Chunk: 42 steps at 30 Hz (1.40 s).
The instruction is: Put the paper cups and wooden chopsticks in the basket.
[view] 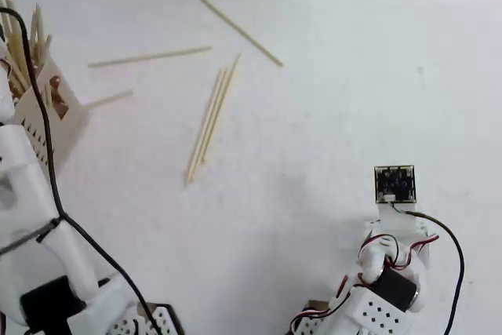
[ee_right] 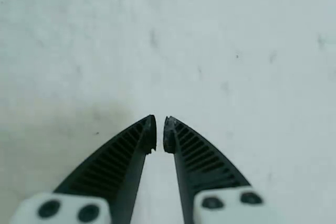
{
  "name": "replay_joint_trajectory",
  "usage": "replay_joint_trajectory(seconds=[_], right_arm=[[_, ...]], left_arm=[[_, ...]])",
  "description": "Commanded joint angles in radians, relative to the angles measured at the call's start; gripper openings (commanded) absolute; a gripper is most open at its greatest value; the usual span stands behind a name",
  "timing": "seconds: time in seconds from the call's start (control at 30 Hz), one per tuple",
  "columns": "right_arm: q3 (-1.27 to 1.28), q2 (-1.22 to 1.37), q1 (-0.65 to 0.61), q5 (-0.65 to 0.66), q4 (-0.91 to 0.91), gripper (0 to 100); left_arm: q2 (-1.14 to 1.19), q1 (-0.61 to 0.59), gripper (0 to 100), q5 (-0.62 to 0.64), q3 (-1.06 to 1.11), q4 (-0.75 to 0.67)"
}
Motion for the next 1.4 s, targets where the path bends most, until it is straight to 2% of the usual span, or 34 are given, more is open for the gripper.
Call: replay_joint_trajectory(seconds=[0.0,0.17,0.6,1.07,1.2,1.37], right_arm=[[0.009,-0.001,0.01,-0.002,0.005,4.5],[0.009,-0.001,0.01,-0.002,0.005,4.5],[0.009,-0.001,0.01,-0.002,0.005,4.5],[0.009,-0.001,0.01,-0.002,0.005,4.5],[0.009,-0.001,0.01,-0.002,0.005,4.5],[0.009,-0.001,0.01,-0.002,0.005,4.5]], left_arm=[[-0.031,-0.007,2,0.006,0.087,-0.086],[-0.048,-0.022,3,0.005,0.193,-0.166],[-0.168,-0.024,6,0.011,0.359,-0.18],[-0.213,-0.024,6,0.005,0.402,-0.178],[-0.214,-0.024,12,0.005,0.402,-0.175],[-0.214,-0.024,12,0.005,0.402,-0.173]])
